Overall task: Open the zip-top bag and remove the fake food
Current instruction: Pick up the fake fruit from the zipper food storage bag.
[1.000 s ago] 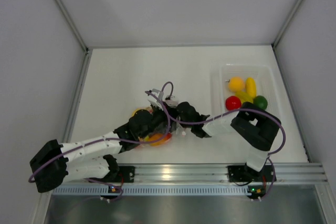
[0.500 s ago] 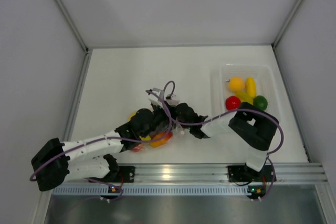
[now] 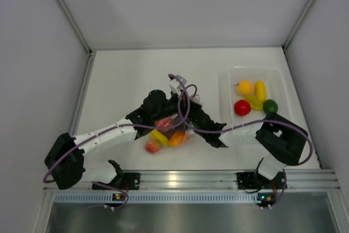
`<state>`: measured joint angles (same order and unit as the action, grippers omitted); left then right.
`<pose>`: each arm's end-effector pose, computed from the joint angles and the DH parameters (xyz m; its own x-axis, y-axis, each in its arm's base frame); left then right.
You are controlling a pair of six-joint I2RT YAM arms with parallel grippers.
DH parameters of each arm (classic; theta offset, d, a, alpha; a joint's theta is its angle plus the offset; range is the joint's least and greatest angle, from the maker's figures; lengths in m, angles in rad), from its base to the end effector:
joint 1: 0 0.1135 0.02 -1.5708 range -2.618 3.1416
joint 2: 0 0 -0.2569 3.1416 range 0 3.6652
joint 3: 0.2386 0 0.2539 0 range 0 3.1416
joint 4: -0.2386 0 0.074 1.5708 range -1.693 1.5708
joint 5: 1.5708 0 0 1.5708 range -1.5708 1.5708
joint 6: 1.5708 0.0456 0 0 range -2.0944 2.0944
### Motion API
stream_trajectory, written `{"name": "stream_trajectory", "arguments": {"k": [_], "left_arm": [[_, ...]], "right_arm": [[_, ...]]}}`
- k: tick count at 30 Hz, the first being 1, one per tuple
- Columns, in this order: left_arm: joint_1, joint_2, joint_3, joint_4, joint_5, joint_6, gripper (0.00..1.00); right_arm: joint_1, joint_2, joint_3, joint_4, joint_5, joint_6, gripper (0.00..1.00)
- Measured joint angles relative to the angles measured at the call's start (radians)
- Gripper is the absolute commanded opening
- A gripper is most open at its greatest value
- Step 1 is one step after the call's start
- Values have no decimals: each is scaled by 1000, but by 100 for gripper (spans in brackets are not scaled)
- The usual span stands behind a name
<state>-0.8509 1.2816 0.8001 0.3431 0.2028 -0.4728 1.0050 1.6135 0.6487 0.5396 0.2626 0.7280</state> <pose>0.1979 -0.2397 0.2823 -0.4762 -0.1334 -0.8691 0.7314 0.4886 -0.4758 0.1860 0.2708 0.1529 -0.6232 0.2174 -0.7513 -0.3668 0.7672 0.5262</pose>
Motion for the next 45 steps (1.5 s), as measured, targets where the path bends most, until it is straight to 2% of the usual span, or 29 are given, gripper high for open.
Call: {"name": "stream_trajectory", "arguments": {"k": [5, 12, 18, 23, 29, 36, 41, 45], "left_arm": [[32, 8, 8, -12, 97, -6, 0], [35, -19, -48, 3, 130, -9, 0], [35, -62, -113, 29, 142, -27, 0], [34, -64, -142, 47, 152, -31, 0], [34, -77, -171, 65, 141, -32, 0], [34, -80, -172, 76, 116, -31, 0], [53, -82, -172, 68, 77, -25, 0], [57, -76, -184, 27, 50, -25, 0]], "right_arm": [[-5, 0, -3, 11, -142, -59, 42], [-19, -17, -21, -25, -338, -153, 48], [-21, -37, -28, -63, -437, -208, 59], [-28, -34, -40, -74, -525, -232, 62], [-28, -31, -16, -150, -555, -294, 61], [-25, -26, 25, -217, -521, -322, 58], [-8, 45, 113, -270, -502, -330, 69], [0, 90, 126, -292, -512, -345, 68]]}}
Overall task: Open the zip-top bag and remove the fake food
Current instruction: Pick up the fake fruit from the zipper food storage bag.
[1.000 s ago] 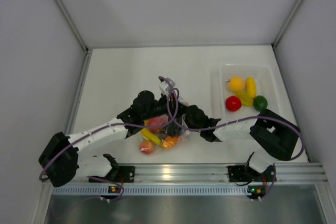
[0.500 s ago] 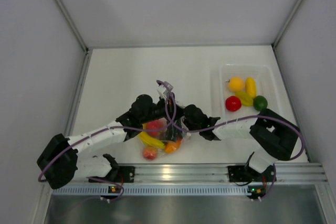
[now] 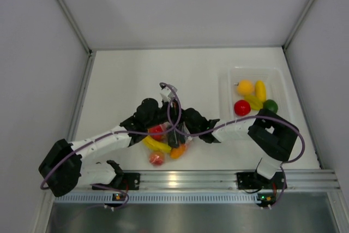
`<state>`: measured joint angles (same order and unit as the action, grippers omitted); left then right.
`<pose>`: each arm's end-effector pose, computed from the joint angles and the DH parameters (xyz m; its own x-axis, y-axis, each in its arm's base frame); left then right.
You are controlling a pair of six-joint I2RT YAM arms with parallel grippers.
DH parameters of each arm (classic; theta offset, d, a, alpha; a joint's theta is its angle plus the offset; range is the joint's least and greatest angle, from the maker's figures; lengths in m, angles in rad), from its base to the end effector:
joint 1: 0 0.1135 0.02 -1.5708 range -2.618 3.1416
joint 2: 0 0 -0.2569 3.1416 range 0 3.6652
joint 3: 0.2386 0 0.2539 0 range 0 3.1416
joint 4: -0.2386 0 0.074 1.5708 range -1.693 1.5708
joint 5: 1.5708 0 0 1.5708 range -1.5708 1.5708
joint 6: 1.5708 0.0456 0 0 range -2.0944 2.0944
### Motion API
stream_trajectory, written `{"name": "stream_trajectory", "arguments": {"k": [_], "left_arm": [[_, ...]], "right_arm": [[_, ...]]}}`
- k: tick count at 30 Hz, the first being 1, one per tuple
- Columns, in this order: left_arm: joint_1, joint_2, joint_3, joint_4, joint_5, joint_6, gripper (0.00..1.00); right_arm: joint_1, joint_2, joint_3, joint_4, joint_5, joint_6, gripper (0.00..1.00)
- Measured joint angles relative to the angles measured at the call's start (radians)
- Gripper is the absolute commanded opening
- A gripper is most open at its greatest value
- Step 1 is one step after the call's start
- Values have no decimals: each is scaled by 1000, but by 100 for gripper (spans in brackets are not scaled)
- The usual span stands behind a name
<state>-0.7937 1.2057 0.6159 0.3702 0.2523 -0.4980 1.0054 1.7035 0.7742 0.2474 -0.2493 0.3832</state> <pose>0.1896 -0.2090 0.2404 -0.5456 -0.1049 -0.8315 0.6837 0.5181 -0.5140 0.1734 0.2943 0.1319 -0.6575 -0.3599 -0.6619 -0.7278 0.5305 0.4345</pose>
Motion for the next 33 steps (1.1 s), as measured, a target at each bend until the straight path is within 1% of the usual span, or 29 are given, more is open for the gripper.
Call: {"name": "stream_trajectory", "arguments": {"k": [1, 2, 4, 5, 8, 10, 11, 17, 20, 24, 28, 33], "left_arm": [[0, 0, -1, 0, -1, 0, 0], [0, 0, -1, 1, -2, 0, 0], [0, 1, -1, 0, -2, -1, 0], [0, 1, -1, 0, -2, -1, 0], [0, 2, -1, 0, -1, -1, 0], [0, 2, -1, 0, -1, 0, 0], [0, 2, -1, 0, -2, 0, 0], [-12, 0, -1, 7, -16, -2, 0], [-31, -14, -8, 19, -33, -13, 0], [-50, -53, -28, 39, -46, -37, 0], [-51, -96, -53, 70, -58, -43, 0], [-42, -113, -82, 105, -54, -42, 0]], "right_arm": [[0, 0, 1, -2, -5, 0, 65], [0, 0, 1, -4, -5, -3, 58], [1, 0, 2, -10, -2, -5, 55], [1, 0, 2, -10, 1, -4, 49], [2, 0, 2, -9, 7, -1, 43], [5, 0, 2, -8, 13, 3, 41], [6, 0, 2, -6, 20, 6, 38], [15, -30, -20, -6, 87, 16, 35], [25, -78, -60, -3, 135, 22, 33], [34, -145, -103, -1, 188, 31, 32], [33, -174, -104, 0, 233, 48, 27], [25, -175, -84, -17, 280, 93, 25]]}}
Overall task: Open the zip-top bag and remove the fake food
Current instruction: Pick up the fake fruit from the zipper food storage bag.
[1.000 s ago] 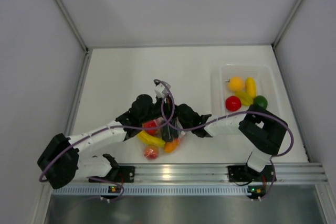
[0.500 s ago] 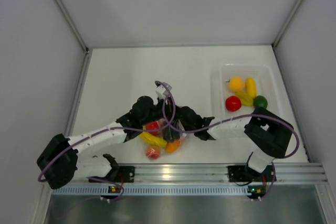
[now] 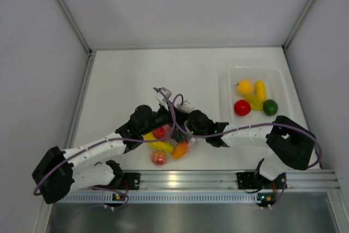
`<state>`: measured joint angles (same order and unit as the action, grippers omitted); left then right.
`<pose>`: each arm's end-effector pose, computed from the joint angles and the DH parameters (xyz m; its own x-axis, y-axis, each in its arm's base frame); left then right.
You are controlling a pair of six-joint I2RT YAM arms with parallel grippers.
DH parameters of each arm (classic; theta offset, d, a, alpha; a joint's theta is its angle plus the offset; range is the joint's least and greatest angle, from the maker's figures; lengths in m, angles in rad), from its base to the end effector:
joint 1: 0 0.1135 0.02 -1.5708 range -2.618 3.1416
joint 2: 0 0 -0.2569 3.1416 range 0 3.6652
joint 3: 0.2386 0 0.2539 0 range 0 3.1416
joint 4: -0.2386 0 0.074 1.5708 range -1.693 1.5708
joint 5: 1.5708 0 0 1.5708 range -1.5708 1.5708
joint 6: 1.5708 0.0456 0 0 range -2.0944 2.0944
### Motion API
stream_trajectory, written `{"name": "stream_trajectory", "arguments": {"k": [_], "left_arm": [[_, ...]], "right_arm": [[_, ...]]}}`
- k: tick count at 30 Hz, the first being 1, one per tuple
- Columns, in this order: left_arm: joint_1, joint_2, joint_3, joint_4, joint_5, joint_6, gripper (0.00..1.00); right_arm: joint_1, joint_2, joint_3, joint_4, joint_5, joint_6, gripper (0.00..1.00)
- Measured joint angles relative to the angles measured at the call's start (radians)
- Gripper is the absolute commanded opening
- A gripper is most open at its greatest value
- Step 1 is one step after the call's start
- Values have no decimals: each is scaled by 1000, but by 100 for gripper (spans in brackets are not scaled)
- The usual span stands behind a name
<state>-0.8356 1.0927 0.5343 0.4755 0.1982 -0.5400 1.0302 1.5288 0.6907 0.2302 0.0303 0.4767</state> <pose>0.1685 -0.1997 0.2519 -0.4892 -0.2106 -0.8464 0.7081 0.4708 -0.5263 0.1643 0.2711 0.1586 -0.6485 -0.1893 -0.7373 -0.6152 0.7007 0.3613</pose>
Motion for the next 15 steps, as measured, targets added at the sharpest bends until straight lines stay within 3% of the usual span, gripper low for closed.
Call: {"name": "stream_trajectory", "arguments": {"k": [6, 15], "left_arm": [[7, -2, -21, 54, 20, -4, 0], [6, -89, -79, 58, -68, -17, 0]], "right_arm": [[-28, -5, 24, -21, 41, 69, 24], [-93, -65, 24, -55, 63, 103, 23]]}}
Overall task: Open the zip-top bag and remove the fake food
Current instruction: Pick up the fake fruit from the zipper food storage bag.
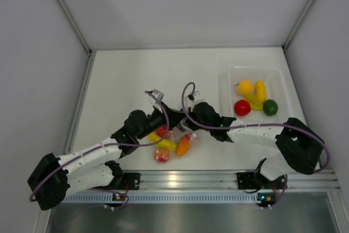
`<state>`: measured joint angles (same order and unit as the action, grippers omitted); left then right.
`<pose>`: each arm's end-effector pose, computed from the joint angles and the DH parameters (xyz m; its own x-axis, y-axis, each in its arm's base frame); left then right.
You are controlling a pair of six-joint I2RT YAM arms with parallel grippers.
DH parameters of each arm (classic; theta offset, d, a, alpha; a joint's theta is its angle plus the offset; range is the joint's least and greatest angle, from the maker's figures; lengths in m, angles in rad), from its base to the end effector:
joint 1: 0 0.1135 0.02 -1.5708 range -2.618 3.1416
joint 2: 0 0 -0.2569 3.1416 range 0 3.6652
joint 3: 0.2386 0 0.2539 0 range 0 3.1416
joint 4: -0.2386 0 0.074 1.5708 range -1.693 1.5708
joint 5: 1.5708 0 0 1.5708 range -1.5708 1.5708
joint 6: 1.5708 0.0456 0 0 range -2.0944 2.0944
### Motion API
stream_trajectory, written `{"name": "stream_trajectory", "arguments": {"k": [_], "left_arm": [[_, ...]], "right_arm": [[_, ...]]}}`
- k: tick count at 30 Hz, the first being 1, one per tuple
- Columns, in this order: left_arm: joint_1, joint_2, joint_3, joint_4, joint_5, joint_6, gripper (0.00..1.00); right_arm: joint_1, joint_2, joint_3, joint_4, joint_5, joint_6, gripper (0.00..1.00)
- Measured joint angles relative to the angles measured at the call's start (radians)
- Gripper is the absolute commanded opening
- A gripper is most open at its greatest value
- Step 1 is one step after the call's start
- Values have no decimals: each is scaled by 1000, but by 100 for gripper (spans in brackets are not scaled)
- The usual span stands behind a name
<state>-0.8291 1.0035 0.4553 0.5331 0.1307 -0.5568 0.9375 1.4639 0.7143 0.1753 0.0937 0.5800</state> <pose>0.1598 -0.1832 0.2510 -0.4415 -0.2937 -0.8478 0.6900 0.4929 -0.5301 0.1894 0.2508 0.1799 -0.6833 -0.0087 -0.7301 -0.4562 0.7858 0.4176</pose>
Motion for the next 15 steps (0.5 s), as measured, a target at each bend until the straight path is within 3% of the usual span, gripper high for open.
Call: {"name": "stream_trajectory", "arguments": {"k": [12, 15], "left_arm": [[-14, -22, -18, 32, -70, -50, 0], [-8, -56, -52, 33, -150, -55, 0]], "right_arm": [[-16, -60, -1, -39, 20, -4, 21], [-26, -89, 1, -65, 37, -5, 21]]}}
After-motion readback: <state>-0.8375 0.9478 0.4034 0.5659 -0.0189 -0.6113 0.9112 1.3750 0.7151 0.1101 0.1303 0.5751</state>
